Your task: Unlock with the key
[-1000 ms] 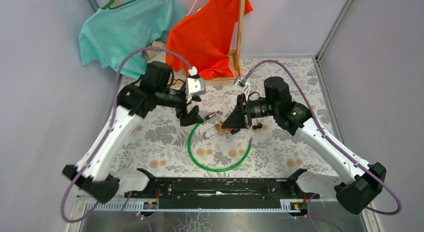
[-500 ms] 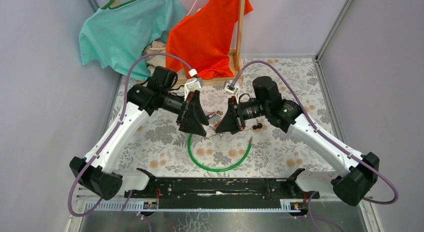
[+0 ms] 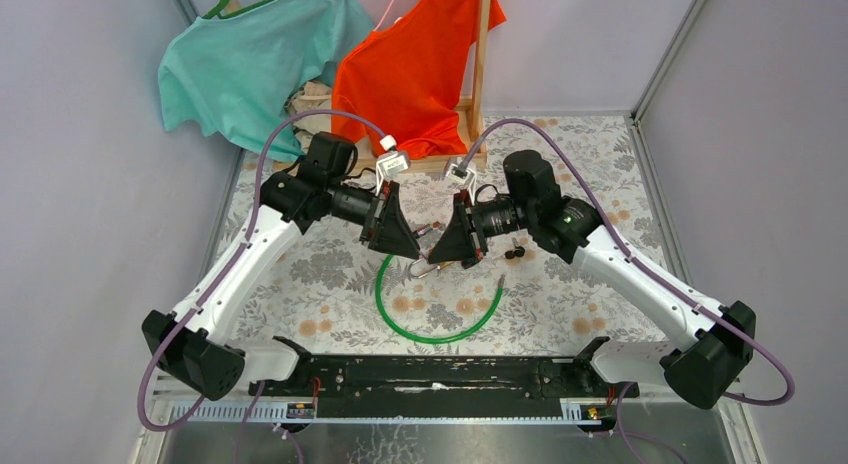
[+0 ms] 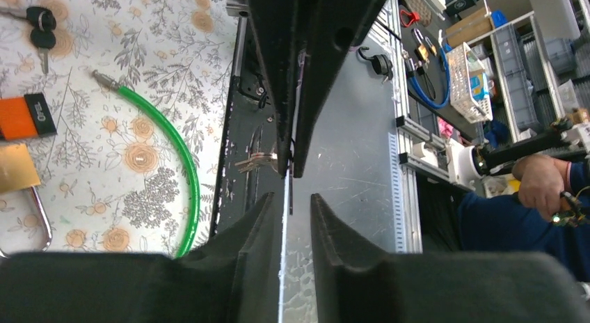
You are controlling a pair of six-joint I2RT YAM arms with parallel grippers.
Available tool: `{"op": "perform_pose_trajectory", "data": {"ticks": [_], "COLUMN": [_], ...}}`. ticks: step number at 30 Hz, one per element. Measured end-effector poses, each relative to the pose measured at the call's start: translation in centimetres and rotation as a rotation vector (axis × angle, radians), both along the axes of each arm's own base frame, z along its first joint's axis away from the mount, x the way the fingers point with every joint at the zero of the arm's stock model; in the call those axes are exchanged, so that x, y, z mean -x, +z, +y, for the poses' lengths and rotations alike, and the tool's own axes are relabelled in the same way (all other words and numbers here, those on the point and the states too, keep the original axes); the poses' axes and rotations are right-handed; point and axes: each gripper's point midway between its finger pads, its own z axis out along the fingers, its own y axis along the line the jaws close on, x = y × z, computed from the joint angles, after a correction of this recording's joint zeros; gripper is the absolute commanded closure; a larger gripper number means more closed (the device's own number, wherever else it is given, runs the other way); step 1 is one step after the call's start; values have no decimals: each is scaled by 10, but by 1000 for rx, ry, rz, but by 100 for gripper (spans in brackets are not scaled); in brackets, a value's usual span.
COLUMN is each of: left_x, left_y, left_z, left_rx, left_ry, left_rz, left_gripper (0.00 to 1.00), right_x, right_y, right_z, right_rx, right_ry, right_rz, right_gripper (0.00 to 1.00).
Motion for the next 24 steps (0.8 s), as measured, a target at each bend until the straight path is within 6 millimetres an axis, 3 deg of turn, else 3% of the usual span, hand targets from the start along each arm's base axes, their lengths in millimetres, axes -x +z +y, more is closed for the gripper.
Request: {"op": "perform_pose_trajectory", "data": {"ticks": [5, 10, 13, 15, 24], "left_x": [-5, -6, -7, -9, -12], "left_y": [-5, -8, -9, -10, -12], "left_z": [-3, -4, -4, -4, -4], "left_rx": [-23, -34, -43, -51, -58], "left_ry": [16, 21, 28, 38, 49], "left_rz": [27, 41, 38, 30, 12], "left_gripper": [100, 100, 100, 100, 100], "right_x": [-2, -2, -4, -7, -6], "right_y": [0, -4, -5, -3, -9], "right_z": [3, 3, 3, 5, -6], "right_rx": [0, 12, 19, 7, -175], "right_ry": [4, -1, -11, -25, -142], "right_rz": [7, 16, 18, 18, 85], "right_gripper": [100, 98, 68, 57, 63]}}
